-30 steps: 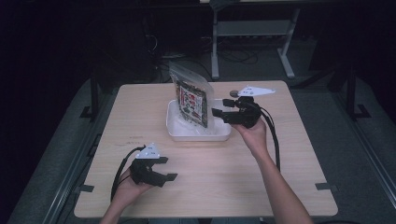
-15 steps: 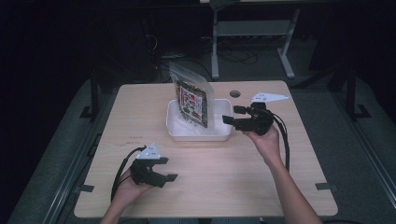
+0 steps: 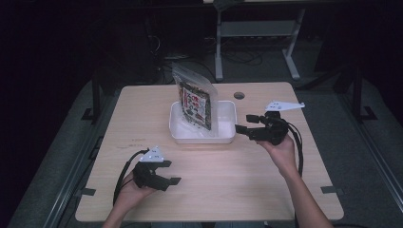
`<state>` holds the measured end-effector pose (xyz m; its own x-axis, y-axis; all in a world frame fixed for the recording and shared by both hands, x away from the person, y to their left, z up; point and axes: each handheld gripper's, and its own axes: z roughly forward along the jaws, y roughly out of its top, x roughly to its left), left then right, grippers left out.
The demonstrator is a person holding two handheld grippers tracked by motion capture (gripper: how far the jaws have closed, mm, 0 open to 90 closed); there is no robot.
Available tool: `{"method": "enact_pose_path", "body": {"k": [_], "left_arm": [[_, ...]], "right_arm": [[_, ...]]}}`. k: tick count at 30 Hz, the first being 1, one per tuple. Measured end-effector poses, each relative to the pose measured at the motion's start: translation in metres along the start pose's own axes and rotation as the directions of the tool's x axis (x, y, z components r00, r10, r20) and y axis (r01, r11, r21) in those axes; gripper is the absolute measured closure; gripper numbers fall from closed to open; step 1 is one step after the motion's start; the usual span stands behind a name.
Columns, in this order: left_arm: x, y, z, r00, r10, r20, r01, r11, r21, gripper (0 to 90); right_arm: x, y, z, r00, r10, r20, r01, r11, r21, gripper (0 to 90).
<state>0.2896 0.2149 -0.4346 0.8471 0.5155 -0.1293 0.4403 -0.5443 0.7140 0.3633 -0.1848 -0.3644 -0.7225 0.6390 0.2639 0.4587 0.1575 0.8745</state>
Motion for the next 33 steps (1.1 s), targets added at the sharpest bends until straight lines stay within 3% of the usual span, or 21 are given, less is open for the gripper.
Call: {"method": "enact_pose_path", "body": {"k": [16,24,33], "left_arm": [[0.0,0.0,0.001,1.0,-0.007,-0.004,0.007,1.0,-0.001,23.3],[-0.001,0.001,0.001,1.0,0.0,-0.006,0.0,1.0,0.001,23.3],[-0.002,0.002,0.003,1.0,0.003,-0.002,-0.003,1.0,0.005,23.2]], "right_arm": [[-0.004,-0.029,-0.017,0.9978,0.063,-0.023,-0.062,0.997,0.038,25.1],[-0.002,-0.042,-0.026,0.9986,0.053,0.001,-0.053,0.997,0.054,25.5],[-0.004,-0.056,-0.038,0.9971,0.076,-0.002,-0.076,0.995,0.064,25.0]]}}
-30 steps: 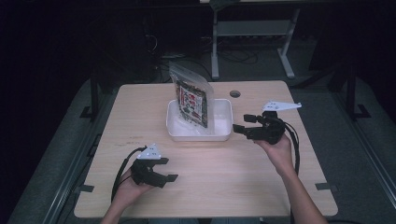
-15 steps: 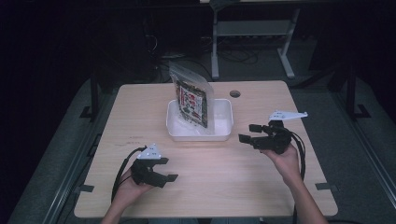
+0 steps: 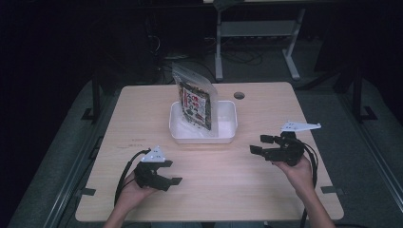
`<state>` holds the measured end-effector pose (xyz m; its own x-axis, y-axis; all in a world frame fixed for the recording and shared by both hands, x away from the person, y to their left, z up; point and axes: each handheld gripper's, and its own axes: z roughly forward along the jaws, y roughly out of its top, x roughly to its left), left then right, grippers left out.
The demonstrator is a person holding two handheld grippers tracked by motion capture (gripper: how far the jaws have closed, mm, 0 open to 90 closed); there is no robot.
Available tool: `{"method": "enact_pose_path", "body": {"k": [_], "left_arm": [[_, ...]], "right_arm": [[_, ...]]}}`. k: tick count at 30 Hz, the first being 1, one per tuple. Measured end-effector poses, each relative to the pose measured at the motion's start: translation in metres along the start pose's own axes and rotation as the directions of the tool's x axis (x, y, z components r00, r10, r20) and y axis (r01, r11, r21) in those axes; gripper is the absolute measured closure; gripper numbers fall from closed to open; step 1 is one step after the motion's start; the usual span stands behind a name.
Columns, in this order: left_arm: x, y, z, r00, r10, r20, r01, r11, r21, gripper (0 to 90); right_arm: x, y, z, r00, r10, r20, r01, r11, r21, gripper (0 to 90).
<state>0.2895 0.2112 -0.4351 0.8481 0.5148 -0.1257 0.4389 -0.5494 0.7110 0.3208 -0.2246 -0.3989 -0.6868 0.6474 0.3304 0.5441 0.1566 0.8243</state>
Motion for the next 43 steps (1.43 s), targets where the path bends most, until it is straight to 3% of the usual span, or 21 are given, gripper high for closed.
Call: {"method": "enact_pose_path", "body": {"k": [14,43], "left_arm": [[-0.001,0.001,0.001,1.0,0.005,0.001,-0.005,1.0,0.001,23.1],[-0.006,-0.003,0.005,0.9995,-0.006,0.03,0.006,0.9999,0.011,23.1]], "right_arm": [[-0.004,-0.029,-0.015,0.9993,0.037,0.0,-0.037,0.999,0.031,24.7],[0.01,-0.083,-0.032,0.9983,0.043,-0.038,-0.039,0.994,0.101,23.1]]}}
